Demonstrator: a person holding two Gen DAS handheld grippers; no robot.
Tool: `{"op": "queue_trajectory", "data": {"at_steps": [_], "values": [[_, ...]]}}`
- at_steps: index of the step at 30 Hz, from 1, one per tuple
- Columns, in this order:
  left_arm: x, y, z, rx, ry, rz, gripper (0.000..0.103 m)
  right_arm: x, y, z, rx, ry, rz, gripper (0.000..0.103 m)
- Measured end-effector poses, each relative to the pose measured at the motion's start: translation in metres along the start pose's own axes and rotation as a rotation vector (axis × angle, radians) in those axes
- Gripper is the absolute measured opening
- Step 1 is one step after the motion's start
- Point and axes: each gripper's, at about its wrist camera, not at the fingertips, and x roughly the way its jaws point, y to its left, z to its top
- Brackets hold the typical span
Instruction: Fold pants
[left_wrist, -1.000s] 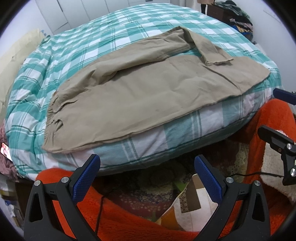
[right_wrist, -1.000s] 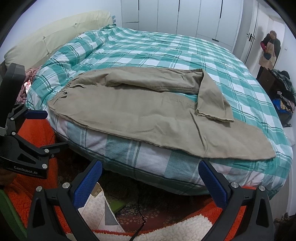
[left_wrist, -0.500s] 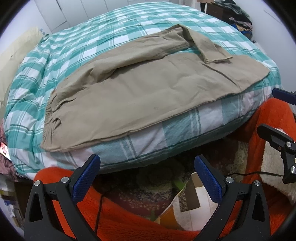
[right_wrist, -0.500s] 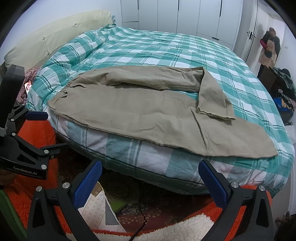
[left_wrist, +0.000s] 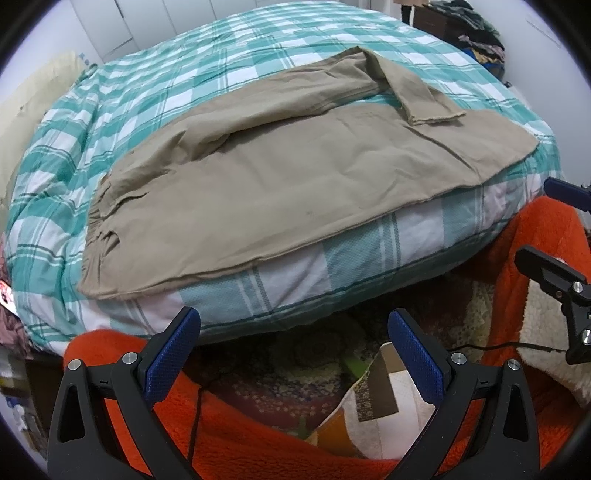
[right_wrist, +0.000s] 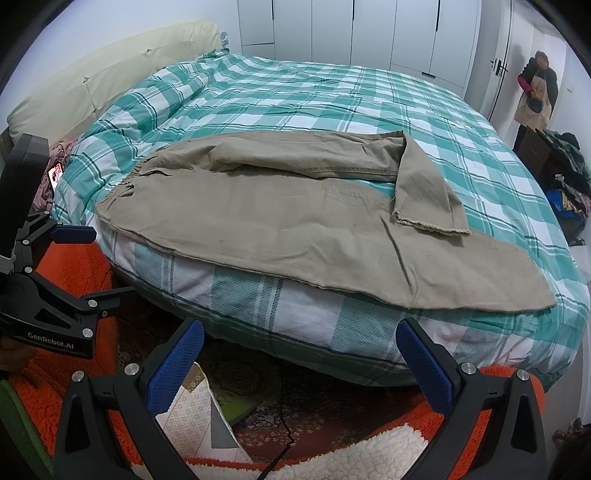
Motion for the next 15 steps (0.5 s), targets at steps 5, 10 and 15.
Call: {"op": "queue_trajectory", "data": {"at_steps": [5, 10, 15], "values": [[-0.006, 0.002, -0.001, -0.024, -0.021, -0.062, 0.102, 0.000, 0.003, 0.000, -0.010, 0.001, 0.007, 0.103], [0.006, 0.007, 0.000, -0.058, 0.031, -0.049, 0.102, 0.007, -0.012, 0.011, -0.011, -0.028, 0.079, 0.103], [0.006, 0.005, 0.004, -0.054, 0.029, -0.046, 0.102, 0.059, -0.060, 0.068, -0.067, -0.055, -0.093, 0.103]]}}
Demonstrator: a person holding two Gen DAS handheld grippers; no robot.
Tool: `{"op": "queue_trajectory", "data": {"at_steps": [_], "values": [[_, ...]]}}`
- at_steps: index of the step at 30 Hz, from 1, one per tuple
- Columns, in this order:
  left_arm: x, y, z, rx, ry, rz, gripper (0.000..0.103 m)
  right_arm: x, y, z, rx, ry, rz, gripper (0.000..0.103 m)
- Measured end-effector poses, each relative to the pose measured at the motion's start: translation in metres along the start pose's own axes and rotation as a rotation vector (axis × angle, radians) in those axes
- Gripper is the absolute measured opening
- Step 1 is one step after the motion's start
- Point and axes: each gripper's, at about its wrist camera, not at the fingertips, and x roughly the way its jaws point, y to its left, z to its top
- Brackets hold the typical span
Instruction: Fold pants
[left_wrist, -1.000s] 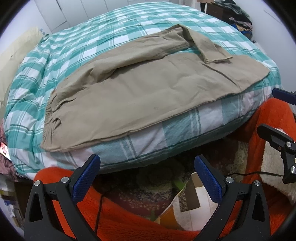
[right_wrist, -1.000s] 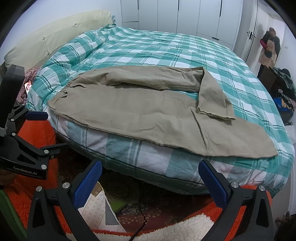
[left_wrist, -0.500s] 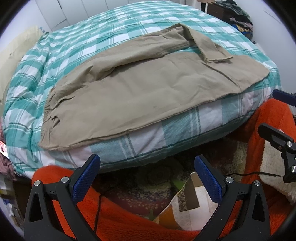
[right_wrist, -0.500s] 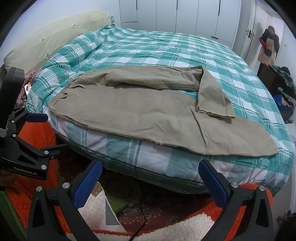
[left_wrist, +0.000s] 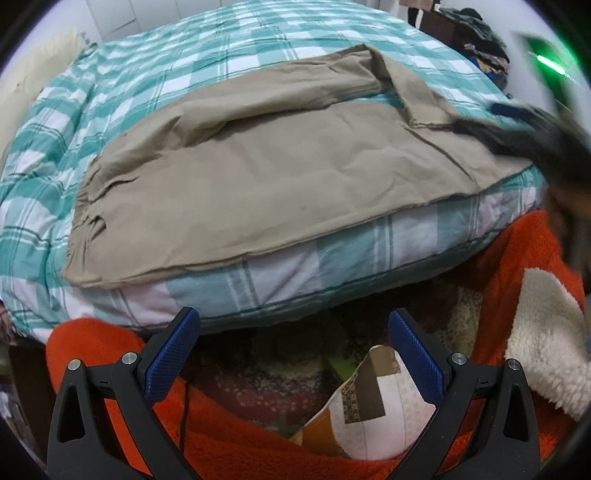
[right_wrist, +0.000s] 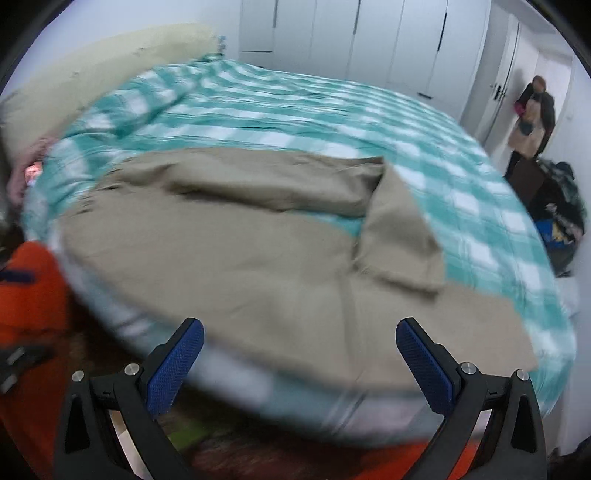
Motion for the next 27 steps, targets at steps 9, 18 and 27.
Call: {"op": "queue_trajectory", "data": {"at_steps": [9, 18, 27], "values": [[0.008, 0.017, 0.002, -0.037, 0.025, 0.072, 0.102, 0.186, -0.075, 0.059, 0.166, 0.151, -0.254, 0.046], [0.040, 0.023, 0.026, -0.076, 0.098, 0.032, 0.102, 0.120, -0.188, 0.138, 0.091, 0.052, -0.270, 0.003], [0.071, 0.029, 0.037, -0.112, 0.165, 0.026, 0.102, 0.147, -0.405, 0.171, 0.491, 0.115, -0.501, 0.053]]}}
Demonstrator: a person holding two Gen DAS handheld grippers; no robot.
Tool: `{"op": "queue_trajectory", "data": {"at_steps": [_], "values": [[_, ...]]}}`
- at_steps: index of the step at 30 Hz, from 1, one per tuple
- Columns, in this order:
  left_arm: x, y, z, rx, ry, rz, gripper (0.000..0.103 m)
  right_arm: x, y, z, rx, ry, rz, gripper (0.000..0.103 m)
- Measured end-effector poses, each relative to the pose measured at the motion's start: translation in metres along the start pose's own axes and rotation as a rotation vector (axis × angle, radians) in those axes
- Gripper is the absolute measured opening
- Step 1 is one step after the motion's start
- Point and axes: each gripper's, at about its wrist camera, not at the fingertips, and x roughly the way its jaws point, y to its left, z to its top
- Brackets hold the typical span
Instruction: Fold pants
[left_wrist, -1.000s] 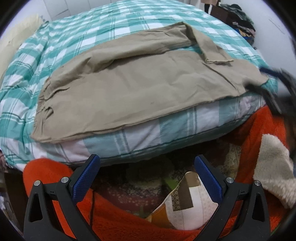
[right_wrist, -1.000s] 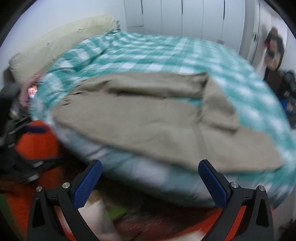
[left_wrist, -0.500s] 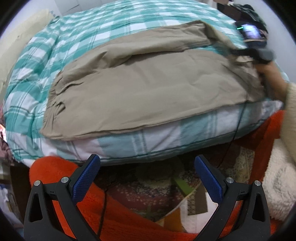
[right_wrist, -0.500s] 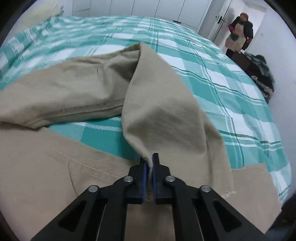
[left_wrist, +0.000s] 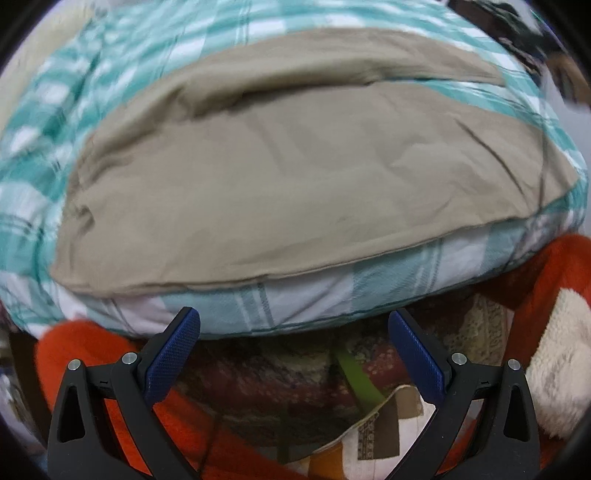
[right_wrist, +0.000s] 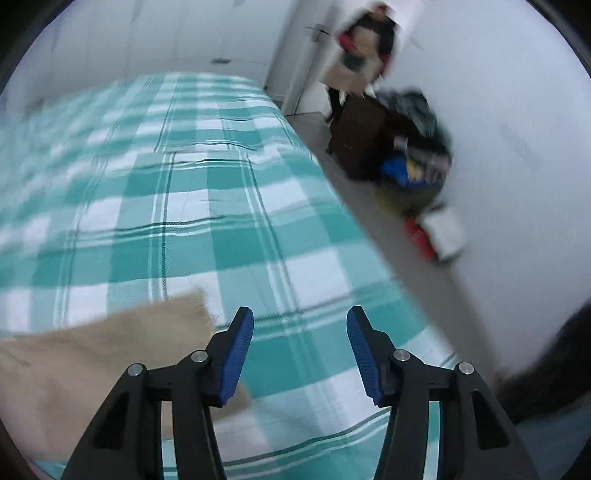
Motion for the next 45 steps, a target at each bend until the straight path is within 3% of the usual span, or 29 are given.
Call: {"op": "queue_trajectory", "data": {"at_steps": [2, 5, 6, 8, 12, 14, 17, 18, 19, 21, 23, 24, 26, 29, 30, 33, 35, 37, 39, 41, 42, 44, 45], "values": [[0.015, 0.007, 0.007, -0.043, 0.050, -0.033, 0.102, 0.019, -0.021, -0.045, 0.146, 0.034, 0.190, 0.053], [0.023, 0.007, 0.018, -0.077, 0.078, -0.088, 0.102, 0.065, -0.032, -0.112, 0.414, 0.152, 0.577, 0.053], [0.021, 0.005, 0.021, -0.076, 0.070, -0.098, 0.102, 0.076, -0.029, -0.130, 0.481, 0.177, 0.663, 0.053], [0.015, -0.003, 0.025, -0.058, 0.041, -0.102, 0.102, 0.093, -0.018, -0.149, 0.554, 0.199, 0.721, 0.053], [0.010, -0.017, 0.030, -0.010, 0.022, -0.088, 0.102, 0.129, 0.004, -0.146, 0.650, 0.224, 0.744, 0.054], [0.007, -0.017, 0.037, 0.004, 0.016, -0.089, 0.102, 0.130, 0.015, -0.132, 0.599, 0.213, 0.701, 0.021], [-0.001, -0.002, 0.068, 0.001, -0.066, -0.083, 0.102, 0.109, 0.024, -0.113, 0.373, 0.157, 0.597, 0.020], [-0.004, 0.006, 0.089, -0.014, -0.101, -0.076, 0.102, 0.106, 0.017, -0.121, 0.339, 0.176, 0.553, 0.025], [-0.005, 0.012, 0.106, -0.024, -0.132, -0.083, 0.102, 0.108, 0.011, -0.127, 0.307, 0.209, 0.496, 0.043], [-0.004, 0.024, 0.157, -0.041, -0.252, -0.089, 0.102, 0.101, -0.009, -0.136, 0.285, 0.201, 0.366, 0.047], [0.009, 0.035, 0.198, -0.077, -0.335, -0.025, 0.102, 0.085, -0.019, -0.136, 0.294, 0.160, 0.297, 0.060], [0.025, 0.039, 0.224, -0.097, -0.369, 0.024, 0.102, 0.072, -0.020, -0.135, 0.301, 0.124, 0.294, 0.060], [0.057, 0.044, 0.251, -0.112, -0.382, 0.098, 0.102, 0.049, -0.006, -0.127, 0.286, 0.078, 0.373, 0.060], [0.128, 0.043, 0.258, -0.046, -0.207, 0.148, 0.099, 0.022, 0.041, -0.112, 0.228, 0.077, 0.545, 0.060], [0.138, 0.043, 0.245, -0.020, -0.209, 0.138, 0.099, 0.011, 0.071, -0.103, 0.189, 0.090, 0.643, 0.060], [0.130, 0.048, 0.221, 0.030, -0.282, 0.139, 0.099, -0.007, 0.137, -0.086, 0.100, 0.127, 0.830, 0.060], [0.130, 0.056, 0.216, 0.017, -0.284, 0.116, 0.100, -0.006, 0.198, -0.083, 0.053, 0.210, 0.976, 0.060], [0.137, 0.058, 0.218, 0.006, -0.286, 0.097, 0.101, 0.014, 0.259, -0.096, 0.037, 0.400, 1.073, 0.060], [0.141, 0.059, 0.218, -0.005, -0.288, 0.076, 0.102, 0.045, 0.292, -0.110, 0.033, 0.490, 0.975, 0.055], [0.143, 0.061, 0.223, -0.014, -0.298, 0.058, 0.102, 0.078, 0.288, -0.100, 0.101, 0.444, 0.890, 0.010], [0.144, 0.063, 0.221, -0.017, -0.313, 0.055, 0.102, 0.094, 0.265, -0.091, 0.223, 0.418, 0.858, 0.002], [0.142, 0.053, 0.216, -0.014, -0.337, 0.064, 0.102, 0.102, 0.232, -0.076, 0.339, 0.357, 0.757, 0.009], [0.142, 0.052, 0.216, -0.013, -0.347, 0.070, 0.102, 0.091, 0.217, -0.067, 0.303, 0.304, 0.683, 0.013]]}}
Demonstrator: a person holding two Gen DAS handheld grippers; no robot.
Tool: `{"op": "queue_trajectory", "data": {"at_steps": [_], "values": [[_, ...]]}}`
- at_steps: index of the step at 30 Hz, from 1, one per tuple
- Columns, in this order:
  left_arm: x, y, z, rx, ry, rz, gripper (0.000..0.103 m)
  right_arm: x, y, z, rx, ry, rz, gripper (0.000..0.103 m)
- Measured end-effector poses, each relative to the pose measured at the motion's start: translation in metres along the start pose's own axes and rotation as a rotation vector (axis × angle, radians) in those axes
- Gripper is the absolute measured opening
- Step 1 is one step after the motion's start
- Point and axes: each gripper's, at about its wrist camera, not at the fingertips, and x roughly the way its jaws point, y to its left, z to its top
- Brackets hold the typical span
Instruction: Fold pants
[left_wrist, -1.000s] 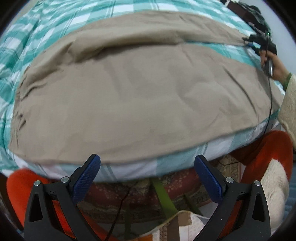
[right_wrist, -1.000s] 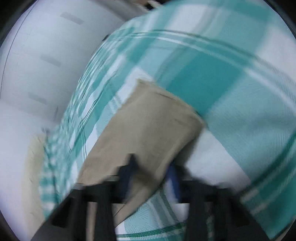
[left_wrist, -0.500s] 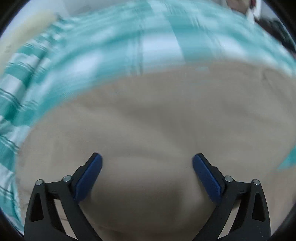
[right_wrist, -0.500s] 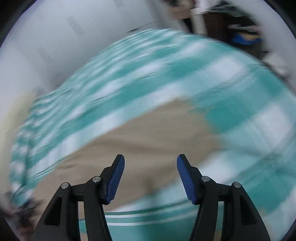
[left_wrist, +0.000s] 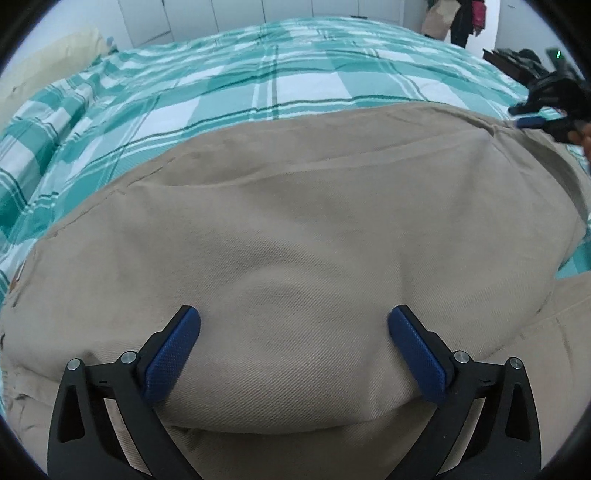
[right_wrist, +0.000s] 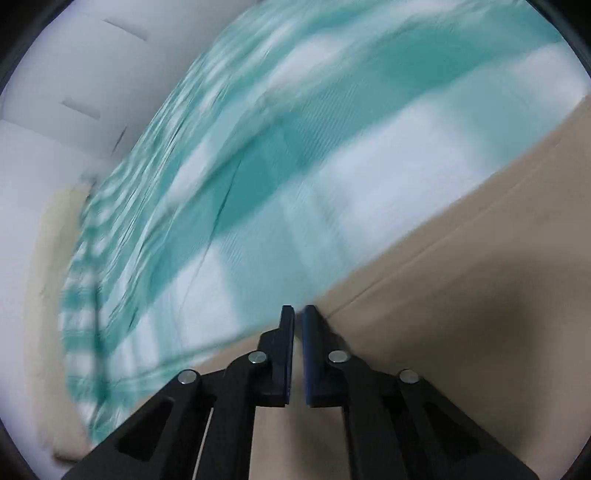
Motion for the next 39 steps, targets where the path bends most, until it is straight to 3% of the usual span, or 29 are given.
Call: {"op": "queue_trajectory", "data": {"at_steps": [1, 2, 4, 6, 8, 9, 11, 12, 14, 16, 18, 19, 20, 21, 22, 23, 24, 26, 28, 31, 33, 35, 37, 39], "values": [[0.000, -0.001, -0.001, 0.000, -0.011, 0.004, 0.102, -0.010, 0.005, 0.001, -0.067, -0.013, -0.034, 0.030], [0.000, -0.001, -0.001, -0.001, -0.017, 0.006, 0.102, -0.021, 0.014, -0.005, -0.161, -0.008, -0.048, 0.057], [0.000, 0.000, -0.001, -0.005, -0.028, 0.005, 0.102, -0.033, 0.028, -0.034, -0.333, 0.065, 0.010, 0.074], [-0.001, 0.001, 0.001, -0.007, -0.028, 0.004, 0.102, -0.035, 0.021, -0.068, -0.456, 0.152, 0.005, 0.073], [-0.003, 0.002, 0.002, -0.007, -0.018, 0.003, 0.102, -0.037, -0.001, -0.088, -0.569, 0.144, -0.111, 0.059], [-0.007, 0.002, 0.005, -0.005, -0.003, 0.019, 0.102, -0.048, -0.021, -0.088, -0.575, 0.111, -0.153, 0.056], [-0.024, 0.001, 0.004, -0.018, 0.022, 0.072, 0.101, -0.087, -0.073, -0.078, -0.445, 0.010, -0.271, 0.057], [-0.039, 0.000, 0.002, -0.034, 0.013, 0.053, 0.101, -0.106, -0.091, -0.077, -0.386, -0.023, -0.312, 0.058], [-0.068, -0.009, -0.010, -0.055, -0.008, -0.079, 0.102, -0.154, -0.114, -0.089, -0.368, -0.058, -0.306, 0.064], [-0.086, -0.035, -0.031, 0.000, 0.027, -0.179, 0.102, -0.189, -0.115, -0.125, -0.457, -0.010, -0.235, 0.070], [-0.088, -0.065, -0.058, 0.142, 0.096, -0.202, 0.102, -0.200, -0.119, -0.171, -0.560, 0.128, -0.151, 0.071], [-0.085, -0.077, -0.079, 0.234, 0.138, -0.168, 0.102, -0.201, -0.123, -0.188, -0.609, 0.171, -0.178, 0.071], [-0.088, -0.078, -0.092, 0.271, 0.133, -0.145, 0.102, -0.202, -0.135, -0.207, -0.673, 0.203, -0.273, 0.071], [-0.094, -0.069, -0.101, 0.260, 0.113, -0.148, 0.102, -0.205, -0.158, -0.224, -0.735, 0.214, -0.430, 0.071], [-0.097, -0.051, -0.106, 0.215, 0.143, -0.157, 0.102, -0.211, -0.176, -0.228, -0.749, 0.191, -0.493, 0.080], [-0.098, -0.033, -0.108, 0.164, 0.181, -0.167, 0.102, -0.224, -0.197, -0.227, -0.704, 0.147, -0.501, 0.093], [-0.099, -0.013, -0.111, 0.109, 0.208, -0.167, 0.102, -0.242, -0.229, -0.220, -0.588, 0.107, -0.506, 0.096], [-0.105, 0.024, -0.120, 0.064, 0.216, -0.085, 0.102, -0.277, -0.280, -0.210, -0.380, 0.074, -0.494, 0.096], [-0.120, 0.052, -0.124, 0.014, 0.191, -0.037, 0.102, -0.297, -0.293, -0.210, -0.344, 0.048, -0.540, 0.096], [-0.146, 0.089, -0.123, -0.115, 0.087, -0.020, 0.102, -0.314, -0.259, -0.222, -0.374, -0.031, -0.581, 0.096], [-0.147, 0.106, -0.121, -0.187, 0.035, -0.005, 0.102, -0.320, -0.219, -0.236, -0.392, -0.092, -0.489, 0.096], [-0.135, 0.116, -0.121, -0.210, 0.039, 0.008, 0.102, -0.310, -0.169, -0.248, -0.404, -0.145, -0.373, 0.096], [-0.111, 0.114, -0.134, -0.159, 0.134, 0.105, 0.102, -0.284, -0.114, -0.263, -0.430, -0.169, -0.244, 0.096], [-0.106, 0.109, -0.145, -0.096, 0.141, 0.128, 0.102, -0.253, -0.074, -0.281, -0.455, -0.158, -0.156, 0.096]]}}
